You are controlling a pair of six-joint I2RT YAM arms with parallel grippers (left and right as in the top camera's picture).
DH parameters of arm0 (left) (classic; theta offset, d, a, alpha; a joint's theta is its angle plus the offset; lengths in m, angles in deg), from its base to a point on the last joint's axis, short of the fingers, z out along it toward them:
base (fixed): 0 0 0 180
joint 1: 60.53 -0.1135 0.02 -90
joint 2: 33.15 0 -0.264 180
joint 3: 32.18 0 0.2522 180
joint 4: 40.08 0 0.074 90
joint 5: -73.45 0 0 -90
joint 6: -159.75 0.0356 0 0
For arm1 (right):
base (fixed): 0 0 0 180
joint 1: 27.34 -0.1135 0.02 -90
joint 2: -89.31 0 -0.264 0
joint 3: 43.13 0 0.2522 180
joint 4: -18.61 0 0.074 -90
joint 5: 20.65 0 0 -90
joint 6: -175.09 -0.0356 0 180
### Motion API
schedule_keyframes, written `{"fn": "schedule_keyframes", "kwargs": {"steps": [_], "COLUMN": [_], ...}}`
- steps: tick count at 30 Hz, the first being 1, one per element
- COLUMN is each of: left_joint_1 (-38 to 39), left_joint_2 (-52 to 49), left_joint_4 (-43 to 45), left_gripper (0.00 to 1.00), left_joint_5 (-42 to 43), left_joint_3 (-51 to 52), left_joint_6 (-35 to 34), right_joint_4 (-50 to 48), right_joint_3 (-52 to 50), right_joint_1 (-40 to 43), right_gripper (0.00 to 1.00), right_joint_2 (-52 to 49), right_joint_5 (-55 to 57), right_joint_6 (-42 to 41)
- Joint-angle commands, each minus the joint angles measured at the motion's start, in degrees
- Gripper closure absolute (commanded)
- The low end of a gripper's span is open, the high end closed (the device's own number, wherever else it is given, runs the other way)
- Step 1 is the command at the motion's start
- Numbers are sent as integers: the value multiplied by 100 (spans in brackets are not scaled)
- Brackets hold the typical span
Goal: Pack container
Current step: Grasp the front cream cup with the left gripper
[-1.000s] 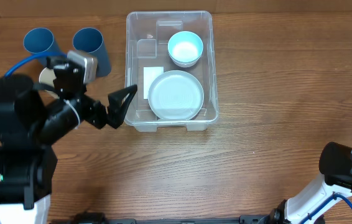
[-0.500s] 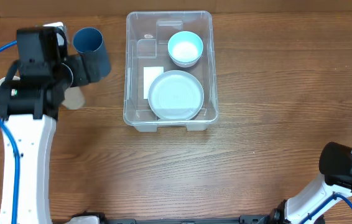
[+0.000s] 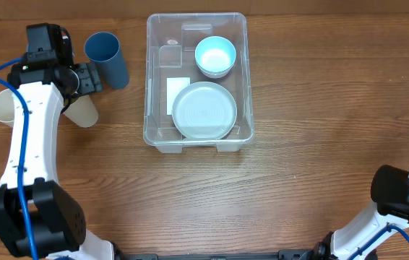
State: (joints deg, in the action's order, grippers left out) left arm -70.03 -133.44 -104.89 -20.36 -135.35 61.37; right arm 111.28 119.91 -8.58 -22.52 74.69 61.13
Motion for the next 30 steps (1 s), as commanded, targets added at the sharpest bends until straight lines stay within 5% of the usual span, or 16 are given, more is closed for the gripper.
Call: {"fn": "schedule_keyframes", "kwargs": {"steps": [1,4,7,12,20,26,30], "left_joint_1": [-22,-22,-22,-22,-15,542,1659], "left_joint_2": [-247,-341,-341,-275,415,1443,1550], "left_joint_4": [-105,-188,-267,-833,-2806,-2470,-2061], "left_gripper": [36,56,95,96,96,96,96], "left_joint_5": [229,240,243,535,542,986,872], "left_joint_3": [-140,-140,-142,-492,-2730,-3005,-3005], "left_joint_6": [63,46,-22,-212,-216,-205,-68], "right_joint_4": [-31,-31,-28,-28,-28,-28,-28], "right_joint_3": [26,26,26,26,26,26,26], "right_joint_1": [11,11,11,11,11,11,11], "right_gripper": [0,0,0,0,0,0,0], "right_joint_2": [66,66,66,66,66,66,66], "right_joint_5": [59,59,59,61,59,61,61], "right_joint_6": [-20,-20,-20,-17,-20,-20,-20]}}
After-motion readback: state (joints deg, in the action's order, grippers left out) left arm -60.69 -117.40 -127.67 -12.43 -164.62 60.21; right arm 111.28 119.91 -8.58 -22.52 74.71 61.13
